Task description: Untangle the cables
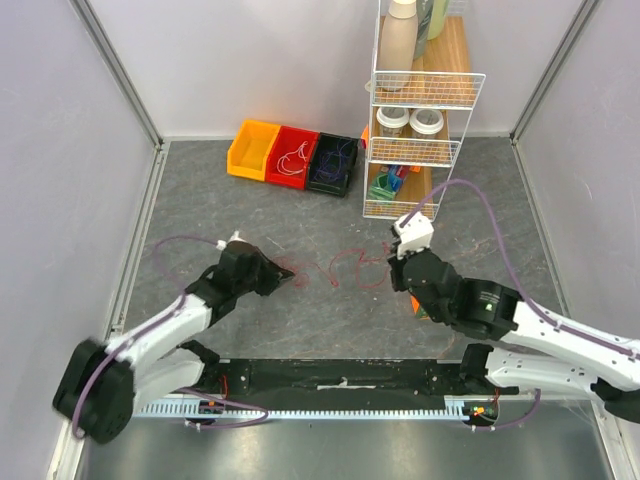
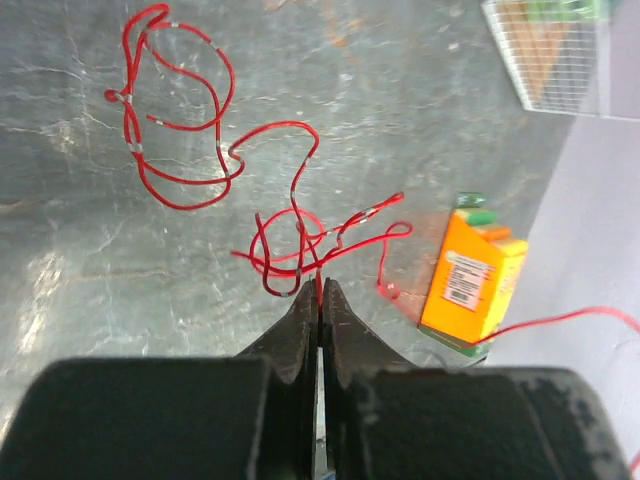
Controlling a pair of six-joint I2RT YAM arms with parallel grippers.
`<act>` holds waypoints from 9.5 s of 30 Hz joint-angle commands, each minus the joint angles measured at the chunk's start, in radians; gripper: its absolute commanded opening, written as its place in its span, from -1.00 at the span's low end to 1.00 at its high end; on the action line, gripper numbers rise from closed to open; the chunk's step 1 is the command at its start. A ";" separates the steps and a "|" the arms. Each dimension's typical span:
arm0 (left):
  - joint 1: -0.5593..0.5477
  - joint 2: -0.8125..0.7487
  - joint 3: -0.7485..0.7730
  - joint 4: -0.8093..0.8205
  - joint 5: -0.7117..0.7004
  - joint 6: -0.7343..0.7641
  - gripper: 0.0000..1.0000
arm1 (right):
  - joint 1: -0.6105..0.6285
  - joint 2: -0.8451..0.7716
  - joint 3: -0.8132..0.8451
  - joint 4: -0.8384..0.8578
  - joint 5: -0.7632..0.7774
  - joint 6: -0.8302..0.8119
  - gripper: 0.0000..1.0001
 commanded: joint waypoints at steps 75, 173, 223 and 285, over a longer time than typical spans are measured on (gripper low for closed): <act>0.004 -0.432 0.117 -0.636 -0.543 0.262 -0.96 | 0.014 0.303 0.671 0.170 -0.065 -0.252 -1.00; 0.043 0.628 0.696 -0.845 -0.475 -0.222 -0.97 | -0.195 -0.109 -0.199 0.129 -0.411 -0.026 0.45; 0.444 1.057 1.957 0.054 0.336 0.446 -0.96 | -0.219 0.081 -0.189 0.194 -0.454 -0.020 0.44; 0.487 1.123 1.835 0.212 0.398 0.382 -0.96 | -0.222 0.128 -0.190 0.226 -0.472 0.052 0.43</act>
